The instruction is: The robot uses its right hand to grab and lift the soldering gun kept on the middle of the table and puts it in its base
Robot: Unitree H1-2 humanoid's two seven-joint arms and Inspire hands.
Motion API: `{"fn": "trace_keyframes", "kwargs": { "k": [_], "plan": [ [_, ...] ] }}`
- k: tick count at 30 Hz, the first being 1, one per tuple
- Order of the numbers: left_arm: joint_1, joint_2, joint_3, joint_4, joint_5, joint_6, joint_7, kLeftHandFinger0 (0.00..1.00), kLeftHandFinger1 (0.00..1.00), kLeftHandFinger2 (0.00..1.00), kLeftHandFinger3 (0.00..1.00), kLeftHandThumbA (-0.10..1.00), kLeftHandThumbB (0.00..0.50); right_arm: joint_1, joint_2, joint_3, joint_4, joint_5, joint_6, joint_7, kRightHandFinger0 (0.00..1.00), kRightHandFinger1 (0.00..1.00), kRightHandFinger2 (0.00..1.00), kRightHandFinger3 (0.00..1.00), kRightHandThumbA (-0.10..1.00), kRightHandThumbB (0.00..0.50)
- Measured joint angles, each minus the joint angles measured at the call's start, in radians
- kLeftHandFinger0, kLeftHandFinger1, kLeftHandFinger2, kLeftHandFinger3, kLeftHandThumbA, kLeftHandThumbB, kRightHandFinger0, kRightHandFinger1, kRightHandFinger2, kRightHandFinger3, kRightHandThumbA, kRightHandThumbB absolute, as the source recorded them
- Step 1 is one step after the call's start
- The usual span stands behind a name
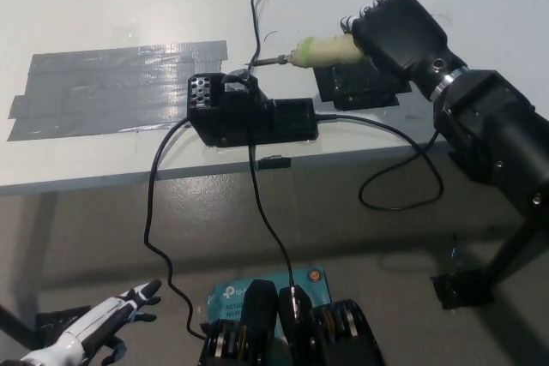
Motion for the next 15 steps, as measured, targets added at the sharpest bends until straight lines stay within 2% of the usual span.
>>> {"fn": "trace_keyframes", "kwargs": {
  "k": [1, 2, 3, 4, 5, 6, 7, 8, 9, 10, 11, 12, 13, 15],
  "plan": [
    [-0.001, 0.0, 0.0, 0.0, 0.0, 0.0, 0.0, 1.0, 0.87, 1.0, 1.0, 1.0, 0.478, 0.0, 0.0, 0.002, 0.0, -0.005, 0.005, 0.003, 0.0, 0.0, 0.19, 0.15, -0.1, 0.023],
    [-0.002, -0.001, 0.0, 0.0, 0.0, 0.0, 0.0, 1.0, 0.87, 1.0, 1.0, 1.0, 0.494, 0.0, 0.0, 0.005, 0.0, -0.009, 0.008, 0.005, 0.0, 0.0, 0.2, 0.13, -0.1, 0.006],
    [-0.003, -0.001, 0.0, 0.0, 0.0, 0.0, 0.0, 1.0, 0.87, 1.0, 1.0, 1.0, 0.5, 0.0, 0.0, 0.009, 0.0, -0.015, 0.009, 0.006, 0.0, 0.0, 0.2, 0.11, 0.05, 0.054],
    [-0.003, -0.001, -0.001, 0.0, 0.0, 0.0, 0.0, 1.0, 0.88, 1.0, 1.0, 1.0, 0.5, 0.0, 0.0, 0.012, 0.0, -0.02, 0.01, 0.006, 0.0, 0.0, 0.2, 0.1, 0.13, 0.066],
    [-0.004, -0.001, -0.001, 0.0, 0.0, 0.0, 0.0, 1.0, 0.88, 1.0, 1.0, 1.0, 0.5, 0.0, 0.0, 0.019, 0.003, -0.026, 0.01, 0.005, 0.0, 0.0, 0.2, 0.1, 0.14, 0.065],
    [-0.005, -0.001, -0.001, 0.0, 0.0, 0.0, 0.0, 1.0, 0.88, 1.0, 1.0, 1.0, 0.495, 0.0, 0.0, 0.023, 0.004, -0.03, 0.01, 0.005, 0.0, 0.0, 0.2, 0.09, 0.18, 0.054],
    [-0.006, -0.001, -0.002, 0.0, 0.0, 0.0, -0.001, 1.0, 0.88, 1.0, 1.0, 1.0, 0.479, 0.0, 0.0, 0.027, 0.006, -0.035, 0.01, 0.002, 0.0, 0.0, 0.22, 0.12, 0.26, 0.067],
    [-0.006, -0.001, -0.002, 0.0, 0.0, 0.0, -0.001, 1.0, 0.88, 1.0, 1.0, 1.0, 0.474, 0.0, 0.0, 0.027, 0.007, -0.035, 0.01, 0.001, 0.0, 0.0, 0.23, 0.13, 0.29, 0.072],
    [-0.007, -0.001, -0.002, 0.0, 0.0, 0.0, -0.001, 1.0, 0.88, 1.0, 1.0, 1.0, 0.464, 0.0, 0.0, 0.032, 0.011, -0.04, 0.009, -0.003, 0.0, 0.0, 0.22, 0.08, 0.25, 0.061],
    [-0.007, -0.001, -0.002, 0.0, 0.0, 0.0, -0.001, 1.0, 0.89, 1.0, 1.0, 1.0, 0.484, 0.0, 0.0, 0.032, 0.012, -0.04, 0.007, -0.006, 0.0, 0.0, 0.21, 0.23, 0.28, 0.05],
    [-0.007, -0.002, -0.002, 0.0, 0.0, 0.0, -0.003, 1.0, 0.89, 1.0, 1.0, 1.0, 0.484, 0.0, -0.001, 0.032, 0.012, -0.04, 0.006, -0.008, 0.0, 0.0, 0.2, 0.23, 0.29, 0.052],
    [-0.008, -0.002, -0.002, 0.0, 0.0, 0.0, -0.006, 1.0, 0.89, 1.0, 1.0, 1.0, 0.499, 0.0, -0.001, 0.032, 0.011, -0.04, 0.005, -0.008, 0.0, 0.0, 0.2, 0.14, 0.27, 0.037],
    [-0.008, -0.003, -0.002, 0.0, 0.0, 0.0, -0.008, 1.0, 0.89, 1.0, 1.0, 1.0, 0.5, 0.0, -0.001, 0.032, 0.011, -0.04, 0.005, -0.009, 0.0, 0.0, 0.19, 0.1, 0.36, 0.076],
    [-0.008, -0.005, -0.001, 0.0, 0.0, 0.0, -0.011, 1.0, 0.89, 1.0, 1.0, 1.0, 0.5, 0.0, -0.001, 0.033, 0.01, -0.042, 0.005, -0.012, 0.0, 0.0, 0.19, 0.08, 0.44, 0.098]
  ]
}}
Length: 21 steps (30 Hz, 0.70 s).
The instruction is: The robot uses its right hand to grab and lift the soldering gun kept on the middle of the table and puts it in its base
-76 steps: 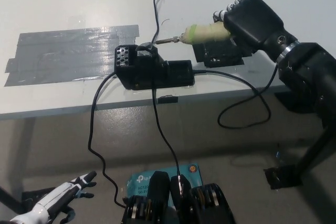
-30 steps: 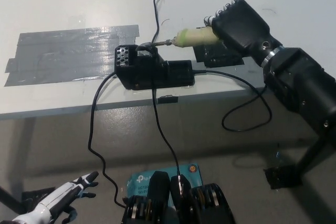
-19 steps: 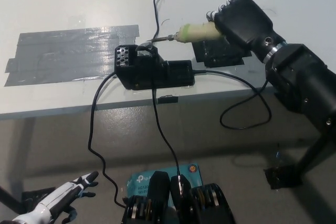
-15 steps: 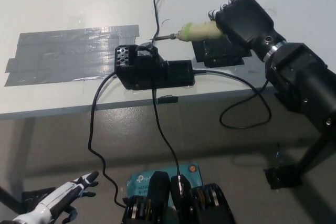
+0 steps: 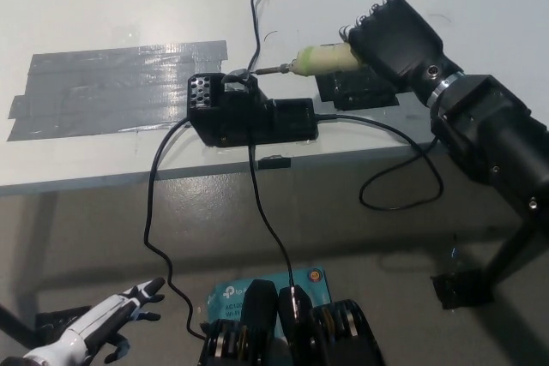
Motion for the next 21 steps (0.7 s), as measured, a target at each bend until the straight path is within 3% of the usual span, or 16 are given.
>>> {"fn": "trace_keyframes", "kwargs": {
  "k": [1, 2, 3, 4, 6, 7, 8, 9, 10, 12, 14, 16, 18, 21],
  "plan": [
    [0.0, -0.001, 0.0, 0.0, 0.0, 0.0, -0.001, 1.0, 0.9, 1.0, 1.0, 1.0, 0.497, 0.0, 0.0, 0.002, 0.0, -0.002, 0.001, -0.002, 0.0, 0.0, 0.2, 0.1, 0.3, 0.011],
    [0.001, -0.001, 0.0, 0.0, 0.0, 0.0, -0.001, 1.0, 0.91, 1.0, 1.0, 1.0, 0.489, 0.0, 0.0, 0.002, 0.0, -0.003, 0.002, -0.003, 0.0, 0.0, 0.21, 0.1, -0.07, 0.009],
    [0.001, -0.001, 0.0, 0.0, 0.0, 0.0, -0.002, 1.0, 0.91, 1.0, 1.0, 1.0, 0.487, 0.0, 0.0, 0.003, 0.001, -0.004, 0.002, -0.004, 0.0, 0.0, 0.21, 0.08, -0.1, 0.012],
    [0.001, -0.001, 0.0, 0.0, 0.0, 0.0, -0.003, 1.0, 0.91, 1.0, 1.0, 1.0, 0.497, 0.0, 0.001, 0.001, 0.004, -0.003, 0.002, -0.014, 0.0, 0.0, 0.3, 0.23, -0.1, 0.002],
    [0.001, -0.001, 0.0, 0.0, 0.0, 0.0, -0.005, 1.0, 0.9, 1.0, 1.0, 1.0, 0.5, 0.0, 0.001, -0.003, 0.006, -0.002, 0.002, -0.02, 0.0, 0.0, 0.18, 0.31, -0.1, 0.0],
    [0.001, -0.001, 0.0, 0.0, 0.0, 0.0, -0.007, 1.0, 0.9, 1.0, 1.0, 1.0, 0.5, 0.0, 0.001, -0.009, 0.006, -0.001, 0.002, -0.021, 0.0, 0.0, 0.15, 0.21, -0.1, 0.025],
    [0.001, -0.001, 0.0, 0.0, 0.0, 0.0, -0.007, 1.0, 0.9, 1.0, 1.0, 1.0, 0.5, 0.0, 0.001, -0.015, 0.004, -0.001, 0.003, -0.021, 0.0, 0.0, 0.14, 0.01, -0.1, 0.041],
    [0.001, -0.001, 0.0, 0.0, 0.0, 0.0, -0.007, 1.0, 0.89, 1.0, 1.0, 1.0, 0.495, 0.0, 0.001, -0.024, 0.004, 0.0, 0.003, -0.023, 0.0, 0.0, 0.17, 0.0, -0.1, 0.032],
    [0.001, -0.001, 0.0, 0.0, 0.001, 0.0, -0.007, 1.0, 0.89, 1.0, 1.0, 1.0, 0.494, 0.0, 0.001, -0.031, 0.004, 0.001, 0.003, -0.025, 0.0, 0.0, 0.2, 0.0, -0.1, 0.054],
    [0.002, -0.001, 0.0, 0.0, 0.002, 0.0, -0.007, 1.0, 0.89, 1.0, 1.0, 1.0, 0.496, 0.0, 0.001, -0.044, 0.001, 0.001, 0.004, -0.03, 0.0, 0.0, 0.25, 0.0, -0.1, 0.222],
    [0.002, -0.001, 0.0, 0.0, 0.003, 0.0, -0.007, 1.0, 0.89, 1.0, 1.0, 1.0, 0.495, 0.0, 0.001, -0.055, 0.0, 0.002, 0.005, -0.034, 0.0, 0.0, 0.25, 0.0, -0.1, 0.308],
    [0.004, -0.001, 0.0, 0.0, 0.004, 0.0, -0.008, 1.0, 0.88, 1.0, 1.0, 1.0, 0.5, 0.002, 0.002, -0.071, -0.001, 0.003, 0.005, -0.042, 0.0, 0.0, 0.27, 0.0, -0.1, 0.311],
    [0.006, -0.001, 0.0, 0.0, 0.004, 0.0, -0.008, 1.0, 0.89, 1.0, 1.0, 1.0, 0.5, 0.003, 0.003, -0.087, -0.002, 0.005, 0.005, -0.052, 0.0, 0.0, 0.23, 0.0, -0.1, 0.324],
    [0.008, -0.001, 0.0, 0.0, 0.004, 0.0, -0.01, 1.0, 0.9, 1.0, 1.0, 1.0, 0.5, 0.007, 0.003, -0.099, -0.01, 0.005, 0.006, -0.057, 0.0, 0.0, 0.08, 0.01, -0.1, 0.298]
  ]
}}
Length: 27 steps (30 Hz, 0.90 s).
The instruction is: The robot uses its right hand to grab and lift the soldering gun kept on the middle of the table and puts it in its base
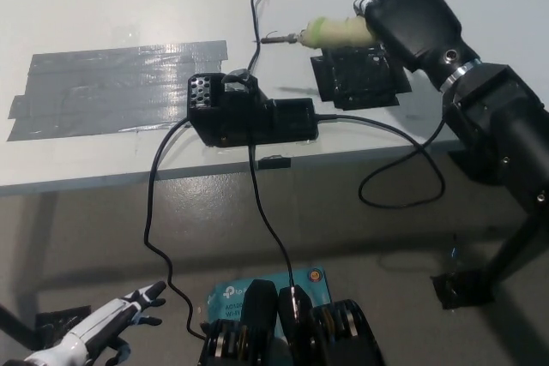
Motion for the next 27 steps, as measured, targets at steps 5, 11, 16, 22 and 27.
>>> {"fn": "trace_keyframes", "kwargs": {
  "k": [5, 11, 16, 22, 27],
  "plan": [
    [0.0, 0.0, 0.0, 0.0, 0.0, 0.0, -0.009, 1.0, 0.92, 1.0, 1.0, 1.0, 0.5, 0.021, 0.0, -0.002, -0.021, -0.001, 0.0, 0.0, 0.0, 0.0, 0.17, 0.14, -0.1, 0.206],
    [0.002, 0.0, 0.002, 0.0, 0.0, 0.0, -0.014, 1.0, 0.89, 1.0, 1.0, 1.0, 0.474, 0.06, -0.001, 0.006, -0.064, -0.004, -0.001, 0.011, 0.0, 0.0, 0.07, 0.53, -0.1, 0.02],
    [0.012, 0.0, 0.003, -0.001, 0.0, 0.0, -0.015, 1.0, 0.9, 1.0, 1.0, 1.0, 0.48, 0.085, -0.004, 0.007, -0.08, -0.001, -0.007, 0.033, 0.0, 0.0, 0.04, 0.24, -0.1, 0.018],
    [0.052, -0.002, 0.002, -0.003, 0.004, 0.0, -0.014, 1.0, 0.91, 1.0, 1.0, 1.0, 0.5, 0.12, -0.011, 0.009, -0.104, -0.001, -0.022, 0.036, 0.0, 0.0, 0.08, 0.26, -0.1, 0.0],
    [0.062, -0.006, 0.002, -0.007, 0.014, 0.0, -0.015, 1.0, 0.91, 1.0, 1.0, 1.0, 0.5, 0.124, -0.011, 0.006, -0.104, -0.001, -0.023, 0.037, 0.0, 0.0, 0.18, 0.39, -0.1, 0.0]
  ]
}}
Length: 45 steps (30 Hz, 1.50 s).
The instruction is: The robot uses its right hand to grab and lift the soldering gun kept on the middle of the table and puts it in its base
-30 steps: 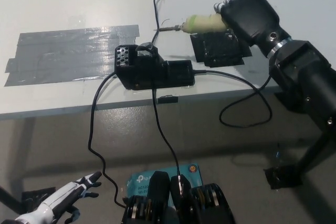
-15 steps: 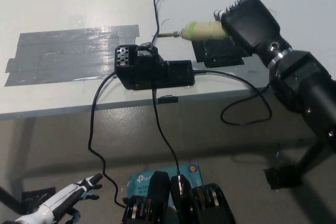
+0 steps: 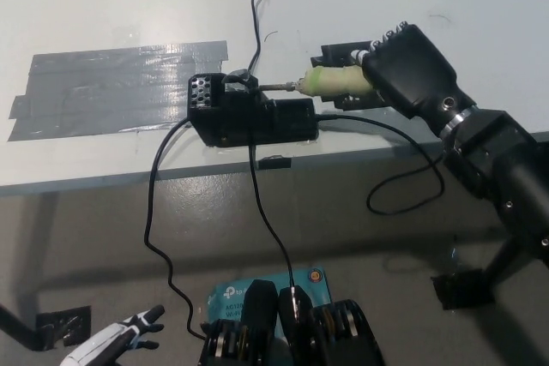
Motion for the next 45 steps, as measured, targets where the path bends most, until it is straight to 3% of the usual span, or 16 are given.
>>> {"fn": "trace_keyframes", "kwargs": {
  "k": [4, 6, 11, 16, 20, 26, 28, 29, 35, 37, 38, 39, 40, 42, 44, 45],
  "plan": [
    [0.001, -0.002, 0.0, 0.0, 0.008, 0.0, 0.0, 1.0, 0.93, 1.0, 1.0, 1.0, 0.482, 0.0, 0.002, 0.0, 0.0, -0.001, 0.003, 0.01, 0.0, 0.0, 0.26, 0.44, -0.1, 0.001],
    [0.001, -0.002, 0.0, 0.0, 0.01, 0.0, 0.0, 1.0, 0.93, 1.0, 1.0, 1.0, 0.498, 0.0, 0.004, 0.0, 0.0, -0.003, 0.007, 0.018, 0.0, 0.0, 0.31, 0.33, -0.1, 0.009],
    [0.001, -0.006, 0.001, 0.0, 0.012, 0.0, 0.0, 1.0, 0.89, 1.0, 1.0, 1.0, 0.5, -0.006, 0.011, 0.001, 0.001, -0.006, 0.023, 0.035, 0.0, 0.0, 0.11, 0.0, -0.1, 0.016],
    [0.001, -0.008, 0.0, 0.0, 0.015, 0.0, 0.0, 1.0, 0.89, 1.0, 1.0, 1.0, 0.5, -0.028, 0.024, -0.001, 0.018, -0.006, 0.027, 0.039, 0.0, 0.0, 0.31, 0.0, -0.1, 0.0],
    [0.001, -0.009, 0.0, 0.0, 0.019, 0.0, -0.001, 1.0, 0.89, 1.0, 1.0, 1.0, 0.5, -0.041, 0.025, 0.003, 0.023, -0.009, 0.029, 0.039, 0.0, 0.0, 0.27, 0.09, -0.1, 0.091],
    [0.001, -0.011, 0.0, 0.0, 0.023, 0.0, -0.002, 1.0, 0.88, 1.0, 1.0, 1.0, 0.5, -0.041, 0.023, 0.022, 0.023, -0.017, 0.029, 0.039, 0.0, 0.0, 0.17, 0.12, -0.1, 0.102],
    [0.001, -0.011, 0.0, 0.0, 0.024, 0.0, -0.006, 1.0, 0.88, 1.0, 1.0, 1.0, 0.5, -0.041, 0.022, 0.031, 0.023, -0.024, 0.029, 0.039, 0.0, 0.0, 0.16, 0.05, 0.33, 0.219],
    [0.001, -0.011, 0.0, 0.0, 0.024, 0.0, -0.007, 1.0, 0.87, 1.0, 1.0, 1.0, 0.5, -0.041, 0.021, 0.036, 0.023, -0.026, 0.028, 0.039, 0.0, 0.0, 0.17, 0.16, 0.32, 0.222],
    [-0.002, -0.013, 0.0, -0.001, 0.026, 0.0, -0.011, 1.0, 0.84, 1.0, 1.0, 1.0, 0.5, -0.041, 0.015, 0.06, 0.021, -0.028, 0.012, 0.037, 0.0, 0.0, 0.06, 0.28, 0.17, 0.112],
    [-0.002, -0.013, 0.0, -0.001, 0.028, 0.0, -0.012, 1.0, 0.83, 1.0, 1.0, 1.0, 0.5, -0.041, 0.012, 0.064, 0.021, -0.028, 0.006, 0.036, 0.0, 0.0, 0.11, 0.13, 0.17, 0.075],
    [-0.002, -0.013, -0.001, -0.001, 0.029, 0.0, -0.013, 1.0, 0.83, 1.0, 1.0, 1.0, 0.5, -0.041, 0.011, 0.067, 0.021, -0.028, 0.005, 0.037, 0.0, 0.0, 0.12, 0.03, 0.23, 0.141],
    [-0.002, -0.014, -0.001, -0.001, 0.03, 0.0, -0.013, 1.0, 0.83, 1.0, 1.0, 1.0, 0.5, -0.041, 0.01, 0.069, 0.021, -0.029, 0.004, 0.036, 0.0, 0.0, 0.15, 0.15, 0.31, 0.222],
    [-0.003, -0.014, -0.001, -0.001, 0.03, 0.0, -0.013, 1.0, 0.83, 1.0, 1.0, 1.0, 0.5, -0.042, 0.009, 0.073, 0.023, -0.032, 0.004, 0.036, 0.0, 0.0, 0.16, 0.22, 0.33, 0.219],
    [-0.004, -0.015, -0.001, -0.001, 0.032, 0.0, -0.015, 1.0, 0.85, 1.0, 1.0, 1.0, 0.5, -0.048, 0.006, 0.082, 0.032, -0.041, 0.005, 0.036, 0.0, 0.0, 0.19, 0.24, 0.08, 0.091],
    [-0.007, -0.016, -0.001, -0.001, 0.035, 0.0, -0.015, 1.0, 0.86, 1.0, 1.0, 1.0, 0.5, -0.056, 0.006, 0.089, 0.038, -0.046, 0.006, 0.037, 0.0, 0.0, 0.23, 0.35, -0.05, 0.06],
    [-0.009, -0.017, -0.002, -0.001, 0.039, 0.0, -0.017, 1.0, 0.87, 1.0, 1.0, 1.0, 0.5, -0.067, 0.006, 0.094, 0.043, -0.05, 0.006, 0.038, 0.0, 0.0, 0.21, 0.24, -0.08, 0.013]
  ]
}}
